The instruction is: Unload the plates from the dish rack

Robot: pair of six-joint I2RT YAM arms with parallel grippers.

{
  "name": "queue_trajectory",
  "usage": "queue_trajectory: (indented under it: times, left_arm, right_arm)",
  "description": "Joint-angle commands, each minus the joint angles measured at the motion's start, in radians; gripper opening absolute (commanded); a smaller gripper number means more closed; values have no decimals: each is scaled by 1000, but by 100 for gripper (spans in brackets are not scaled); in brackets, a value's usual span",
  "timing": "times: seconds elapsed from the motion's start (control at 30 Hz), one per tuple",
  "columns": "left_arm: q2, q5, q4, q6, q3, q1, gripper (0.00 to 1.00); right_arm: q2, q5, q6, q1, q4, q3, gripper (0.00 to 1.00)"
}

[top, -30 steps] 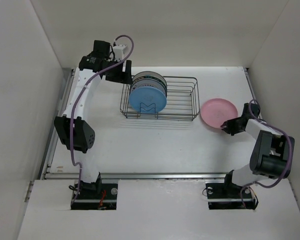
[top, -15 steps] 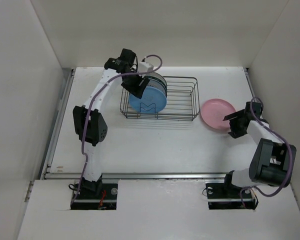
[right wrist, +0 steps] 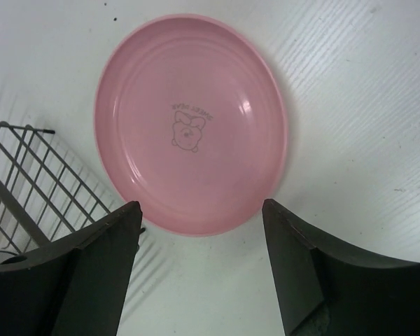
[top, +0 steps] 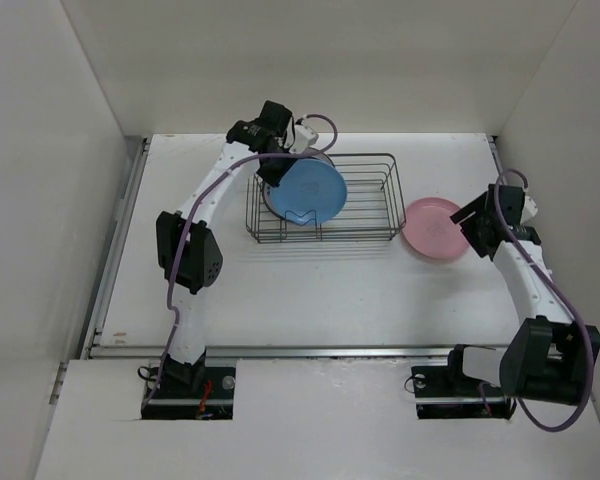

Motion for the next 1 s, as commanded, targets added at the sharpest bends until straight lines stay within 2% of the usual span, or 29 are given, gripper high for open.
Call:
queue_trajectory:
  times: [0.0, 0.07, 0.13, 0.23, 0.27, 0.37, 0.67, 0.87, 0.93, 0.97]
  left_arm:
    - [-16, -31, -9, -91, 24, 1, 0]
    - [-40, -42, 0, -120, 36, 1, 0]
    - [-61, -31, 26, -160, 50, 20, 0]
    - [-103, 4, 45, -185, 87, 29, 0]
    - [-112, 15, 45, -185, 87, 29, 0]
    - [-150, 72, 45, -194, 98, 38, 0]
    - [-169, 73, 35, -194, 64, 38, 0]
    - [-169, 303, -96, -162, 125, 38, 0]
    - [-169, 360, -147, -150, 125, 38, 0]
    - [-169, 371, -159, -137, 125, 38, 0]
  right_arm:
    - [-15, 65, -70, 45, -19, 63, 75]
    - [-26, 74, -102, 103, -8, 93, 74]
    - [-50, 57, -203, 190, 56, 112, 74]
    - [-103, -6, -372, 276, 171, 124, 86]
    - [-103, -55, -410, 330, 191, 139, 97]
    - [-74, -150, -550, 419, 230, 185, 100]
    - [155, -175, -677, 635, 263, 340, 100]
    - [241, -175, -681, 682, 274, 477, 100]
    - [241, -153, -655, 682, 285, 486, 95]
    - [241, -162, -645, 672, 285, 486, 84]
